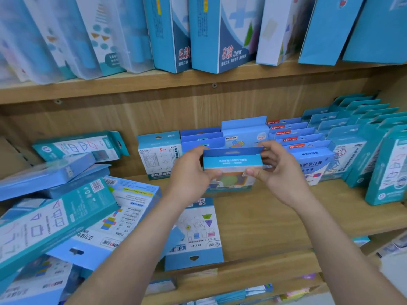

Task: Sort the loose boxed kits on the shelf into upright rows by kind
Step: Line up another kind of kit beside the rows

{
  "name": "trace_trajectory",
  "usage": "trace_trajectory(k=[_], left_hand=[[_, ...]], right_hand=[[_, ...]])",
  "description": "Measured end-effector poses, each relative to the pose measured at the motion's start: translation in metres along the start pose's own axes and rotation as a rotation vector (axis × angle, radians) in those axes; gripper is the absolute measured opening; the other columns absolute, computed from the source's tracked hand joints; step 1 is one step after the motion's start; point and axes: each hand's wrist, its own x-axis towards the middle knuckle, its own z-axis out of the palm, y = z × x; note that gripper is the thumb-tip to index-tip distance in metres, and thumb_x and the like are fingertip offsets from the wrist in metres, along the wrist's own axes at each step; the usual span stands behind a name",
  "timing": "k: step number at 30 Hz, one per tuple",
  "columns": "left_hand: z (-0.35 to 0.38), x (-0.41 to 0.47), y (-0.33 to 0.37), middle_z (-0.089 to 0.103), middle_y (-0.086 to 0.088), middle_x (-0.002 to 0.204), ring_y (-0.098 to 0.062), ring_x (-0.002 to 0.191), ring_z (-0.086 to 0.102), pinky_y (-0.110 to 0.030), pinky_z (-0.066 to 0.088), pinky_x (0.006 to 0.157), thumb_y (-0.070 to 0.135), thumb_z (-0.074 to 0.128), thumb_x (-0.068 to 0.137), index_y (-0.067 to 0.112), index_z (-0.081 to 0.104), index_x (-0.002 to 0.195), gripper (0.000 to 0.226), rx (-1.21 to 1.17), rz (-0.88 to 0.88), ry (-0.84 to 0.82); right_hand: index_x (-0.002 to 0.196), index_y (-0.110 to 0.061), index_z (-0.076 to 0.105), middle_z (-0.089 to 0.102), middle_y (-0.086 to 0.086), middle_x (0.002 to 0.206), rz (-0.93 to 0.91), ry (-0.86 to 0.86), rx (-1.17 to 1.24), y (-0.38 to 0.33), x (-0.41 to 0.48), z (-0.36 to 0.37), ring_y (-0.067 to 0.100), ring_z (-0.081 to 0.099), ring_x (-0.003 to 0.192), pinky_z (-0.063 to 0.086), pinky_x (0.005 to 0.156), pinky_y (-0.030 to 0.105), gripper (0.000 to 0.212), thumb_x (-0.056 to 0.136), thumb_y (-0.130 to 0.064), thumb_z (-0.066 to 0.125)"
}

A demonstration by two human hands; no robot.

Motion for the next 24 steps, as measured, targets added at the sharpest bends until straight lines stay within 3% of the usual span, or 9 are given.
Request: trace_trajectory(k=[3, 8, 10, 13, 16, 19, 24], left_hand=[[-0.007, 0.008, -0.011, 0.069, 0.008, 0.102, -0.011, 0.096, 0.063, -0.035, 0.052, 0.088, 0.013, 0.077, 0.076, 0.022, 0.062, 0.11, 0.038, -0.02, -0.047, 0.08], [0.004, 0.016, -0.036, 0.063, 0.003, 0.109, -0.015, 0.099, 0.06, -0.03, 0.051, 0.08, 0.015, 0.076, 0.076, 0.022, 0.057, 0.112, 0.041, 0.095, -0.154, 0.152], [0.013, 0.017, -0.042, 0.059, -0.001, 0.112, -0.02, 0.101, 0.06, -0.038, 0.053, 0.081, 0.016, 0.076, 0.075, 0.023, 0.05, 0.114, 0.048, 0.146, -0.217, 0.194], [0.024, 0.016, -0.042, 0.056, 0.001, 0.116, -0.019, 0.1, 0.059, -0.031, 0.048, 0.076, 0.01, 0.074, 0.076, 0.021, 0.036, 0.124, 0.062, 0.095, -0.263, 0.295], [0.034, 0.014, -0.037, 0.051, 0.016, 0.109, -0.009, 0.096, 0.054, -0.028, 0.045, 0.08, 0.005, 0.068, 0.081, 0.024, 0.023, 0.139, 0.076, -0.054, -0.321, 0.297], [0.041, 0.016, -0.04, 0.058, 0.014, 0.106, -0.012, 0.103, 0.058, -0.035, 0.051, 0.086, 0.005, 0.067, 0.082, 0.027, 0.038, 0.128, 0.058, -0.179, -0.401, 0.27], [0.038, 0.021, -0.042, 0.064, 0.007, 0.108, -0.009, 0.1, 0.06, -0.023, 0.05, 0.071, 0.006, 0.063, 0.087, 0.023, 0.053, 0.118, 0.036, -0.2, -0.428, 0.249]], right_hand=[[0.095, -0.037, 0.05, 0.064, -0.015, 0.091, -0.004, -0.046, 0.033, 0.003, 0.02, 0.02, -0.01, 0.061, 0.085, 0.048, 0.075, 0.009, 0.05, 0.076, 0.003, 0.073], [0.102, -0.034, 0.051, 0.066, -0.008, 0.102, 0.028, -0.072, 0.081, 0.028, 0.035, 0.047, 0.003, 0.062, 0.097, 0.051, 0.087, 0.022, 0.053, 0.076, 0.007, 0.071], [0.105, -0.037, 0.052, 0.062, -0.013, 0.106, 0.036, -0.03, 0.059, 0.038, 0.032, 0.056, 0.002, 0.06, 0.1, 0.051, 0.084, 0.018, 0.053, 0.078, 0.005, 0.07], [0.129, -0.026, 0.047, 0.048, -0.01, 0.128, 0.052, 0.005, 0.028, 0.049, 0.032, 0.063, 0.002, 0.056, 0.105, 0.047, 0.078, 0.009, 0.055, 0.084, 0.0, 0.066], [0.141, -0.024, 0.037, 0.049, -0.015, 0.131, 0.103, -0.103, 0.001, 0.061, 0.034, 0.065, 0.006, 0.053, 0.116, 0.048, 0.096, 0.028, 0.057, 0.089, -0.015, 0.061], [0.132, -0.028, 0.046, 0.062, -0.013, 0.122, 0.176, -0.235, 0.038, 0.068, 0.036, 0.066, 0.008, 0.057, 0.114, 0.046, 0.099, 0.044, 0.042, 0.091, -0.023, 0.056], [0.13, -0.028, 0.046, 0.062, -0.01, 0.12, 0.21, -0.315, 0.077, 0.068, 0.042, 0.065, 0.007, 0.058, 0.111, 0.048, 0.098, 0.04, 0.039, 0.093, -0.016, 0.052]])
